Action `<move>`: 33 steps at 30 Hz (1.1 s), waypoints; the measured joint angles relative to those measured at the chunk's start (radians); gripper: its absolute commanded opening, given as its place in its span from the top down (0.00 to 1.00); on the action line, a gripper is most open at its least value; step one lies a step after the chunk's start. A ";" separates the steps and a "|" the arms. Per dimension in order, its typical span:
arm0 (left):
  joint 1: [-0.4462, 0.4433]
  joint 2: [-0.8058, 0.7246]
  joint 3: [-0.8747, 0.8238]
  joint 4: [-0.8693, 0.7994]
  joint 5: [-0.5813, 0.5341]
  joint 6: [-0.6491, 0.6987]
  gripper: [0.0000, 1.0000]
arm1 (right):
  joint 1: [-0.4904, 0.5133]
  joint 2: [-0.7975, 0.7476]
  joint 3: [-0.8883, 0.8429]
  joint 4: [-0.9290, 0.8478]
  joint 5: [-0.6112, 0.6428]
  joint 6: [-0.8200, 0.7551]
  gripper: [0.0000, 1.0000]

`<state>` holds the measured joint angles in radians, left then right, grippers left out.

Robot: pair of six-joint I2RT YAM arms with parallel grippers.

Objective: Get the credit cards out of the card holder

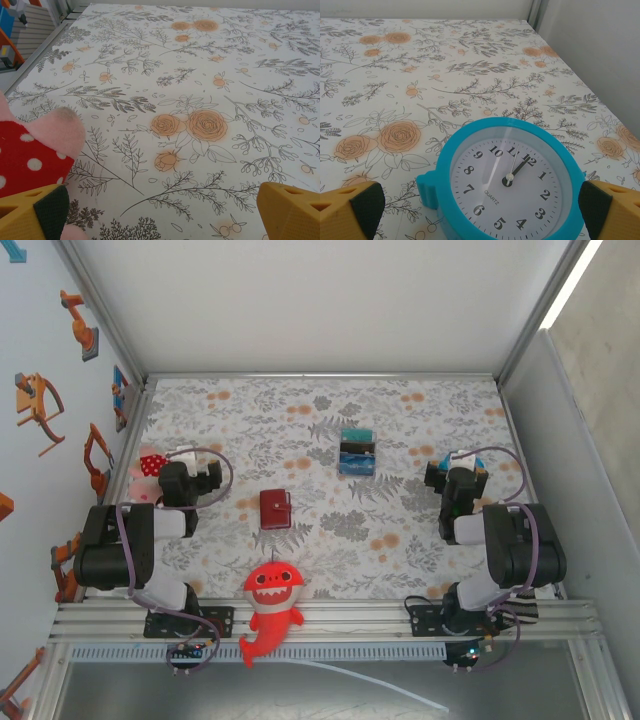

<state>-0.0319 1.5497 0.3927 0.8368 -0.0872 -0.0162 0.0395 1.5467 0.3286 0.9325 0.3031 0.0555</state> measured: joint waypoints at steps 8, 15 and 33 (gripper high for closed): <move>0.000 0.000 0.001 -0.008 0.002 0.000 0.03 | 0.000 -0.001 0.000 -0.002 0.000 0.000 0.00; -0.006 -0.063 0.053 -0.144 -0.035 -0.007 0.03 | 0.000 -0.010 0.009 -0.016 -0.005 0.000 0.00; -0.140 -0.398 0.235 -0.632 -0.143 -0.149 0.03 | -0.003 -0.231 0.083 -0.270 0.023 0.014 0.01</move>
<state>-0.1715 1.1519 0.6277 0.2047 -0.2302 -0.1654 0.0360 1.3155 0.4118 0.6621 0.3256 0.0696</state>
